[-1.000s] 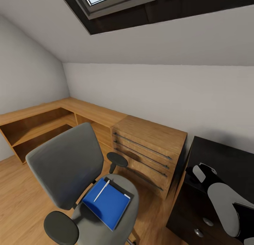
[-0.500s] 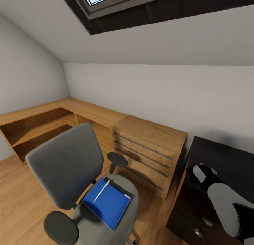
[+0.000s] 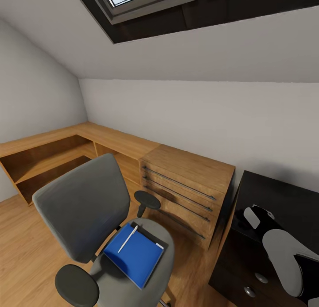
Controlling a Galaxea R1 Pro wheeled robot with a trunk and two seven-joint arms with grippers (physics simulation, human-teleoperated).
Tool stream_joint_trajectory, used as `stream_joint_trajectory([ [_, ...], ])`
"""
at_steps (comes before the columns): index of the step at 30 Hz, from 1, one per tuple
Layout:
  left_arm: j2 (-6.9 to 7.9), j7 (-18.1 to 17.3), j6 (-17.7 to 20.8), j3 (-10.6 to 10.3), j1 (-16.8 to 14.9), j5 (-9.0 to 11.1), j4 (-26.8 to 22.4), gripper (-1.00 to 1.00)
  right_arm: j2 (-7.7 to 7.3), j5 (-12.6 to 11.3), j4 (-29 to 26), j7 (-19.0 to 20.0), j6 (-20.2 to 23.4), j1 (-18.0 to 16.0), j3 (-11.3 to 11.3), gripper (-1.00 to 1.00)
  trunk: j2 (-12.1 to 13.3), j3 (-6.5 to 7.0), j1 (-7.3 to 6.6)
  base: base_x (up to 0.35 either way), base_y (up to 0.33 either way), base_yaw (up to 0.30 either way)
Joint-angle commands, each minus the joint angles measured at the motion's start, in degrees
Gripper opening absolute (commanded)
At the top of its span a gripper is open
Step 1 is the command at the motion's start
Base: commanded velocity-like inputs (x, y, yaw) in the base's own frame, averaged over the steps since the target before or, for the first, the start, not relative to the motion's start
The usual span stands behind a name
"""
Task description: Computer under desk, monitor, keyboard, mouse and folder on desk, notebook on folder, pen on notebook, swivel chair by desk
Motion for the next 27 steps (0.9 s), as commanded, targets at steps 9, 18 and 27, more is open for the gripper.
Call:
stream_joint_trajectory([
  [9,0.00,-0.4,-0.1,0.5,0.0,-0.1,-0.1,1.00,-0.05,-0.6,-0.1,-0.3,0.2,0.0,0.1,1.00,0.0,-0.05,0.00,0.000,0.000,0.000],
  [18,-0.04,-0.4,-0.1,0.5,0.0,-0.1,-0.1,1.00,-0.06,-0.6,-0.1,-0.3,0.2,0.0,0.1,1.00,-0.8,-0.41,0.44,0.000,0.000,0.000],
  [27,0.00,-0.4,-0.1,0.5,0.0,-0.2,-0.1,1.00,-0.06,-0.6,-0.1,-0.3,0.2,0.0,0.2,1.00,-3.2,-1.48,1.76,0.000,0.000,0.000],
])
